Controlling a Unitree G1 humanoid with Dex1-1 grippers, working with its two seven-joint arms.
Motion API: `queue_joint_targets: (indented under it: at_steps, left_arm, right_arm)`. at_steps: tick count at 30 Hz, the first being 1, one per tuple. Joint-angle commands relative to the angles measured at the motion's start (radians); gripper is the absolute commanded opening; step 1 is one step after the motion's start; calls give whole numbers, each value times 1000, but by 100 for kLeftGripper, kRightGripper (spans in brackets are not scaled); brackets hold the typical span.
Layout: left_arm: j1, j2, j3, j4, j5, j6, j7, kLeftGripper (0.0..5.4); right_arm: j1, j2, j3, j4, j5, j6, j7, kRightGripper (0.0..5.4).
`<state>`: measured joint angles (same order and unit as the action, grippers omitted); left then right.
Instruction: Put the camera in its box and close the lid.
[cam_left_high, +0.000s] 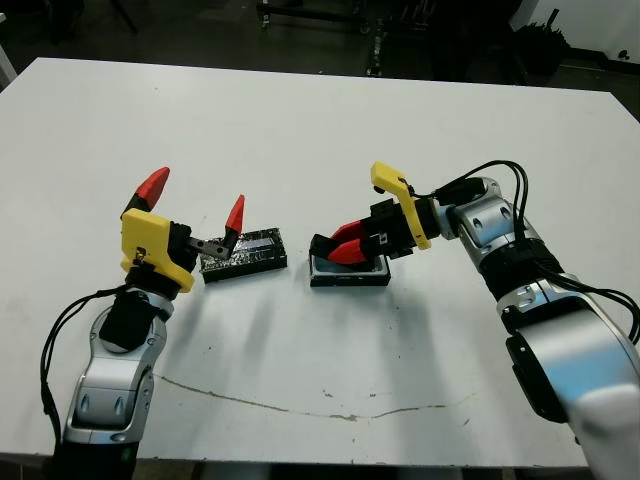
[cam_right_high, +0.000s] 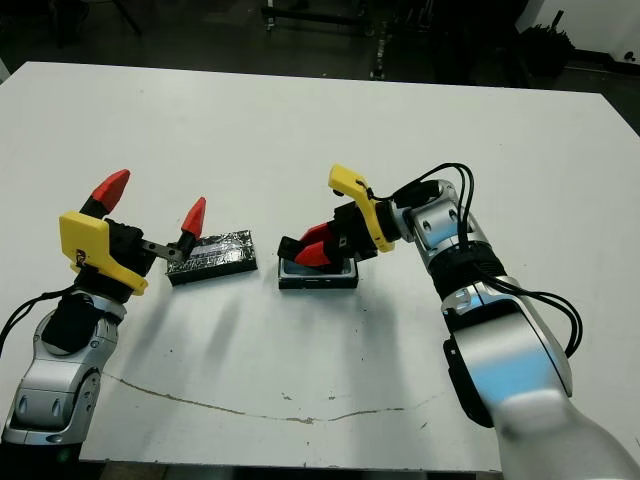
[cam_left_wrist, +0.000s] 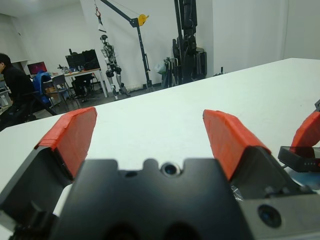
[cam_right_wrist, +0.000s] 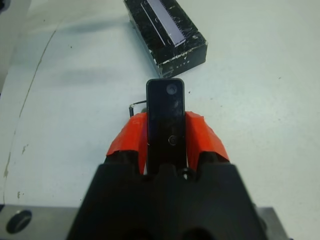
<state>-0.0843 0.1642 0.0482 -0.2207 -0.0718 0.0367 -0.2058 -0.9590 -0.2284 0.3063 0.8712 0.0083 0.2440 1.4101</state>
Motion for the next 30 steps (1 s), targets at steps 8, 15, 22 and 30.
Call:
queue_joint_targets:
  at_steps: [8, 15, 22, 30]
  left_arm:
    - [15, 5, -2, 1, 3, -1, 2, 540]
    - [14, 5, 0, 2, -3, 4, 1, 540]
    - [16, 5, -1, -1, -2, 2, 2, 540]
    - [14, 7, -3, 4, 3, -4, 1, 540]
  right_arm:
    - [9, -32, 18, 22, -32, -29, 21, 167]
    - [24, -69, 30, 10, -67, -104, 6, 167]
    - [25, -92, 31, 45, -78, -165, 23, 167]
    - [18, -98, 25, 96, -82, -187, 32, 167]
